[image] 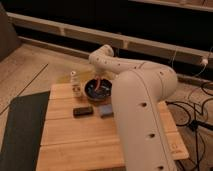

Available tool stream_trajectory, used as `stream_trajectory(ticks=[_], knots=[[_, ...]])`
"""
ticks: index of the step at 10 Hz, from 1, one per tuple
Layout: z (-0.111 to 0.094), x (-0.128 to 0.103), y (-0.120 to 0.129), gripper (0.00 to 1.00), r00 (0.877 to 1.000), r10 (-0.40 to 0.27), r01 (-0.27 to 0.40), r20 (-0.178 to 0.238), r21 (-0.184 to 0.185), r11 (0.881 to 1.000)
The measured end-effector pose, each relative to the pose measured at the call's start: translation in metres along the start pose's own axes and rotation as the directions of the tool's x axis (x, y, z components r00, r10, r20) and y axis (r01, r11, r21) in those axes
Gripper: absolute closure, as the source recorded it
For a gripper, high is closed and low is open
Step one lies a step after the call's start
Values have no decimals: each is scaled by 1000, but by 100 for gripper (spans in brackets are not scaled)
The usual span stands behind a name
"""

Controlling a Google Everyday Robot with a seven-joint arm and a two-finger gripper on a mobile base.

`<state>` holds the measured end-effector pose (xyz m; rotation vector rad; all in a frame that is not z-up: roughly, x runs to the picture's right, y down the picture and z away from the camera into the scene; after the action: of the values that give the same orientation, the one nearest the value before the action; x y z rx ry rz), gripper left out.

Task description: Place the pepper in the ceramic bowl

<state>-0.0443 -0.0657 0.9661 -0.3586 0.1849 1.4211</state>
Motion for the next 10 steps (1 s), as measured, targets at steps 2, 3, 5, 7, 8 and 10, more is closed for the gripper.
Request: stream_trajectory(ticks=[2, 3, 5, 7, 8, 10], knots=[[22, 9, 6, 100, 998, -16, 17, -58, 20, 1000], [35, 16, 6, 100, 996, -12, 14, -94, 23, 1000], [53, 27, 4, 93, 988, -4, 9, -153, 31, 999], [57, 23, 8, 71, 985, -16, 21, -169, 29, 999], [57, 21, 9, 59, 985, -16, 21, -174, 26, 999], [55, 18, 10, 45, 985, -20, 23, -172, 20, 1000]])
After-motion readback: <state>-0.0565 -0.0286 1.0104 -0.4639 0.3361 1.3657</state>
